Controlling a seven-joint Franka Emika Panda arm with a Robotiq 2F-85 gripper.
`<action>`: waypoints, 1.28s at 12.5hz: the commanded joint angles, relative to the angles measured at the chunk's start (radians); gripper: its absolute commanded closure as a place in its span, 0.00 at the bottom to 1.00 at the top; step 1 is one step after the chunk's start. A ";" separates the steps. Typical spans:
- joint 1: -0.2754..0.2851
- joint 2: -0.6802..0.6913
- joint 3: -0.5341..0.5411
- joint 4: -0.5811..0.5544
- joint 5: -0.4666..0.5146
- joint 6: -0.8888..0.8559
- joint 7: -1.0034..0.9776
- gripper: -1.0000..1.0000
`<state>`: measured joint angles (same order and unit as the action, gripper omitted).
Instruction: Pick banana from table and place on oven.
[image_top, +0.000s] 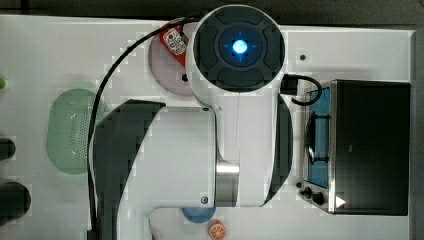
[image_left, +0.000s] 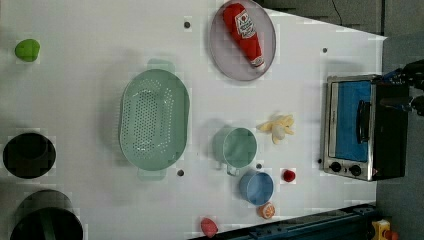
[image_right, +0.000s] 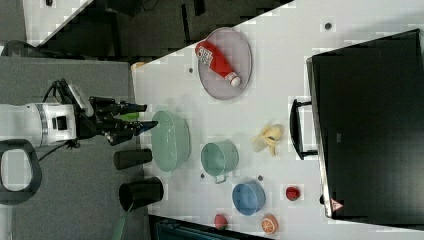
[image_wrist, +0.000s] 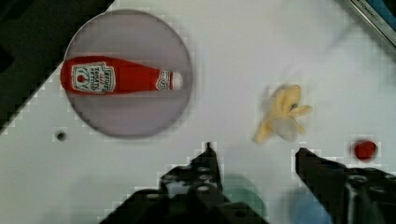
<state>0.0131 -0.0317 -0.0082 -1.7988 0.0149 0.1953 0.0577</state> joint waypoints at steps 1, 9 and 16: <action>-0.035 -0.438 -0.013 -0.231 -0.024 -0.155 0.027 0.21; -0.037 -0.372 -0.017 -0.359 -0.024 -0.006 0.027 0.00; -0.038 -0.106 -0.043 -0.537 -0.024 0.412 0.027 0.00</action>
<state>-0.0327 -0.0614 -0.0462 -2.3496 0.0022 0.5635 0.0690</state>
